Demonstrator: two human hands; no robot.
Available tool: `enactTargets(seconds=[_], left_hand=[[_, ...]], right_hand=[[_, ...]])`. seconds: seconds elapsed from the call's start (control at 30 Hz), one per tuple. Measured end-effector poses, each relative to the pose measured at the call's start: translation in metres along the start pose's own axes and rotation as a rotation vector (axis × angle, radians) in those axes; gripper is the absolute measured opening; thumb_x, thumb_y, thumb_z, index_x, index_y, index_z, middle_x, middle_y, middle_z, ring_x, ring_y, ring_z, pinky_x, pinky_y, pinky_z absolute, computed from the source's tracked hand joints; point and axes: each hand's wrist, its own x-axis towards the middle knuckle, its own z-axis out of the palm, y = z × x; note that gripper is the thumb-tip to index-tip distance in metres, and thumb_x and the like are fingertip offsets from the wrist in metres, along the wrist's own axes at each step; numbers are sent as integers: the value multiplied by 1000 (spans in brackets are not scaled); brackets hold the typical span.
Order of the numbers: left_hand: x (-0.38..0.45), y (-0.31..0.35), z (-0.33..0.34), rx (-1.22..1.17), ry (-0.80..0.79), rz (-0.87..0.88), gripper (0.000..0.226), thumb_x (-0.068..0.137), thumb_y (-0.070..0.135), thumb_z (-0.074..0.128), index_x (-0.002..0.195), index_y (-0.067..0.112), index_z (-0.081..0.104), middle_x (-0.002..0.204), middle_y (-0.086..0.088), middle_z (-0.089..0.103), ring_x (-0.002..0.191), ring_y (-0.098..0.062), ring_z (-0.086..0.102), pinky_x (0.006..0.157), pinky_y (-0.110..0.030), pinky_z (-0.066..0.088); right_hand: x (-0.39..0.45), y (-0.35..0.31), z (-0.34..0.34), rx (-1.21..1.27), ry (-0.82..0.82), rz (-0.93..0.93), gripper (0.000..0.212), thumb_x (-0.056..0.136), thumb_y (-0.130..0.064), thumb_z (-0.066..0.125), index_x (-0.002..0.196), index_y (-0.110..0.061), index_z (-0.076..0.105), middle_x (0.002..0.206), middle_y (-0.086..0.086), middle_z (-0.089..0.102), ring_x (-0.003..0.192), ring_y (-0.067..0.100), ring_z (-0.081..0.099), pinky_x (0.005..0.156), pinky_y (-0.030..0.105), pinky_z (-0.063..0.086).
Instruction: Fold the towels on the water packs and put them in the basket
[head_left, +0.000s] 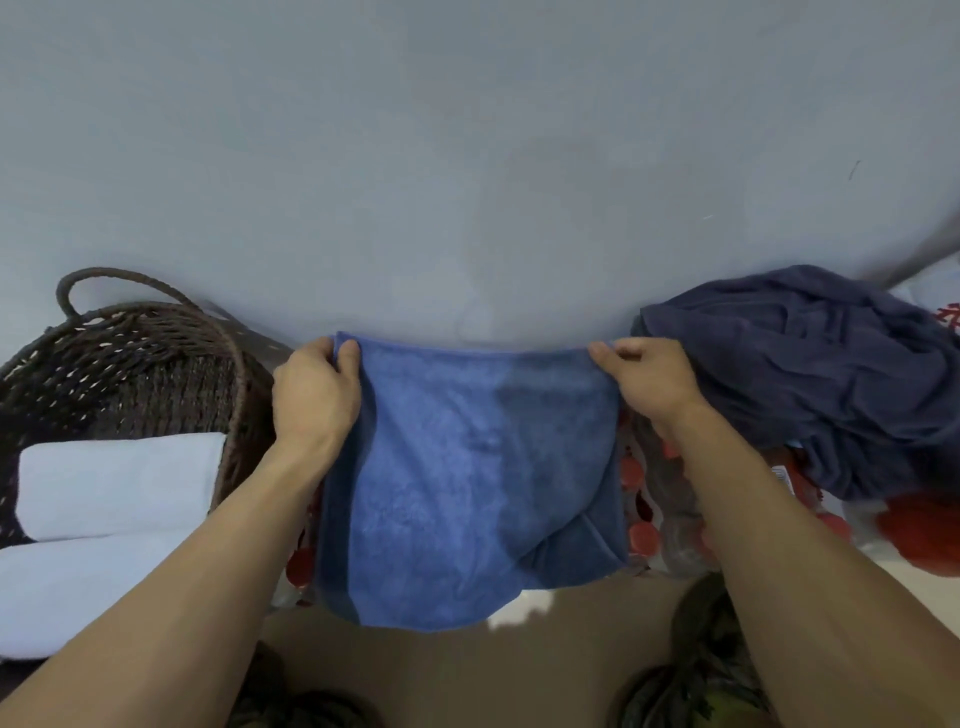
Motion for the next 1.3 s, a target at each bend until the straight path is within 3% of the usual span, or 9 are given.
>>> enactTargets(seconds=[0.13,0.33,0.47,0.6,0.7,0.8,0.93,1.1,1.3], left_hand=[[10,-2,8,-135,1,-129,16,95,23,59,89,9,63,77,-4,62,77,-22,57,71,-28,39],[13,-5,11,-141,-11,-192,17,97,23,54,102,10,63,95,-11,68,95,-32,61,81,-35,47],[2,5,5,-127,34,-61,23,93,10,51,115,13,56,114,-11,59,103,-32,57,90,-41,48],[-32,27,7,162,61,171,49,79,6,61,128,5,51,125,-22,49,110,-41,48,93,-49,38],[-63,47,20,77,-107,412,52,78,1,61,130,3,55,135,-18,52,122,-37,48,104,-46,36],[-83,63,36,5,-379,632,50,89,4,57,138,2,50,147,-17,45,140,-34,37,116,-43,28],[-97,76,52,35,-609,735,47,97,10,47,144,6,44,154,-11,36,145,-25,28,120,-24,10],[-91,87,55,43,-700,715,44,92,7,49,136,3,54,143,-15,50,133,-27,44,115,-29,24],[-94,78,57,76,-667,744,52,92,9,50,144,8,45,153,-12,38,141,-25,34,118,-29,18]], right_hand=[[4,3,8,4,147,35,16,79,-33,81,82,-17,77,81,-2,75,75,10,68,78,29,58],[3,-3,24,-57,327,36,25,75,-38,82,79,-15,77,84,3,76,74,9,66,75,22,51],[-5,-9,25,-85,353,-18,22,84,-36,74,84,-14,75,84,5,75,75,14,67,75,23,50],[-26,-6,23,115,323,34,37,87,-31,72,115,-8,66,91,-2,69,86,11,66,82,18,48],[-48,-13,29,61,399,-63,34,86,-21,72,116,-8,59,109,7,64,84,11,64,84,17,49],[-75,-25,22,-3,485,-160,16,84,-10,67,96,-16,57,102,10,63,73,6,59,75,8,43],[-126,-18,13,-95,316,2,16,75,-7,66,83,-19,60,87,2,68,81,17,61,78,27,47],[-171,8,10,-359,-133,87,20,80,-27,72,89,-13,61,76,-2,63,77,18,60,73,31,50],[-188,17,-2,-258,-81,103,20,84,-16,74,70,-19,59,64,-5,59,57,7,53,51,15,38]])
